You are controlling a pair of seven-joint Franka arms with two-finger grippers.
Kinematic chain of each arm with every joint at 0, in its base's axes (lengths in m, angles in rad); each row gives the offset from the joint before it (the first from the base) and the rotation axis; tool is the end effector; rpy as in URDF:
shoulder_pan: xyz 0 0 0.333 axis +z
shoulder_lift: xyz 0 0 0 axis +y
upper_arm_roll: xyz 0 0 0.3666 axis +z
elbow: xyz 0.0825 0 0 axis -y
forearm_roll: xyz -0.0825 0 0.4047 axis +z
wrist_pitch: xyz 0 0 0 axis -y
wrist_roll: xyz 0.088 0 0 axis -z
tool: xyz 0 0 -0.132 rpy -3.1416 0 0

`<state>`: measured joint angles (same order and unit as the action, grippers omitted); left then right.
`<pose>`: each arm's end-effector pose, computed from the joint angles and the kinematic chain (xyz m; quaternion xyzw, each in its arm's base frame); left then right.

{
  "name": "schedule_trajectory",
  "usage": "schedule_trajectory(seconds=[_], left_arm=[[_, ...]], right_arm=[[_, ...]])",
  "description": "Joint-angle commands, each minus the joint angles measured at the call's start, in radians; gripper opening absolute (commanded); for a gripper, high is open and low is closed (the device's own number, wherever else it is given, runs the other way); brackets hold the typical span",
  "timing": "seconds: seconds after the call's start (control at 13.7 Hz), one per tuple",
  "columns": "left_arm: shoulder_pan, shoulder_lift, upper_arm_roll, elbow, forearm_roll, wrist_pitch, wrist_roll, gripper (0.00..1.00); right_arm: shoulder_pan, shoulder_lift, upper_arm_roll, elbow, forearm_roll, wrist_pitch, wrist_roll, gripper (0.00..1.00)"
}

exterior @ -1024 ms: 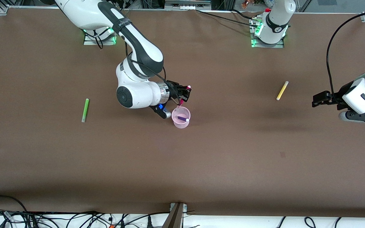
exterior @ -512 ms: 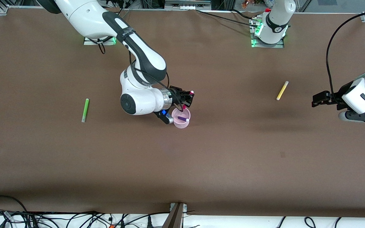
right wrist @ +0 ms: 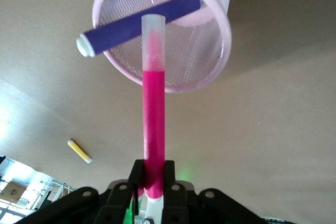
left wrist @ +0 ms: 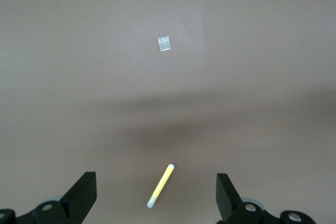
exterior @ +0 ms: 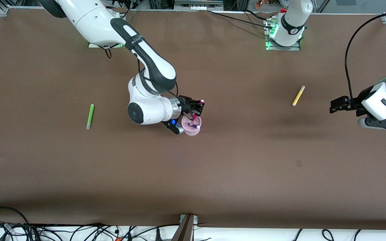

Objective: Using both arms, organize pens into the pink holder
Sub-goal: 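Release the pink marker into the holder and return the right arm to rest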

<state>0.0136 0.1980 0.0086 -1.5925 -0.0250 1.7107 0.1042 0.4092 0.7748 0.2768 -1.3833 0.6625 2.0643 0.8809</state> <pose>0.6431 0.0109 0.5300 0.9984 -0.0388 -0.0391 0.0139 0.6097 0.4952 0.2802 -0.8836 0.2826 0.2882 0.2374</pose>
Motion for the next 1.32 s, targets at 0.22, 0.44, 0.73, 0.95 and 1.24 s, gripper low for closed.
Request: schedule_trajectory(seconds=[0.22,0.44,0.73,0.95,1.24], left_arm=[[-0.003,-0.023,-0.001,-0.03,0.0,0.015,0.006,1.0],[-0.003,-0.022,-0.001,-0.03,0.0,0.017,0.006,1.0],[-0.003,-0.022,-0.001,-0.03,0.0,0.017,0.006,1.0],[-0.003,-0.016,-0.001,-0.021,0.0,0.017,0.006,1.0],[-0.003,-0.014,-0.001,-0.021,0.0,0.017,0.006,1.0]], right_arm=[[-0.003,0.015,-0.004,0.041,0.003,-0.009,-0.026,1.0],[-0.013,0.005,-0.005,0.058,-0.003,-0.019,-0.025,1.0],[-0.042,-0.099,-0.046,0.031,-0.122,-0.035,-0.025,1.0],[-0.062,-0.182,-0.207,0.026,-0.121,-0.174,-0.066,1.0],[-0.064,-0.299,-0.338,0.014,-0.18,-0.311,-0.239,1.0]])
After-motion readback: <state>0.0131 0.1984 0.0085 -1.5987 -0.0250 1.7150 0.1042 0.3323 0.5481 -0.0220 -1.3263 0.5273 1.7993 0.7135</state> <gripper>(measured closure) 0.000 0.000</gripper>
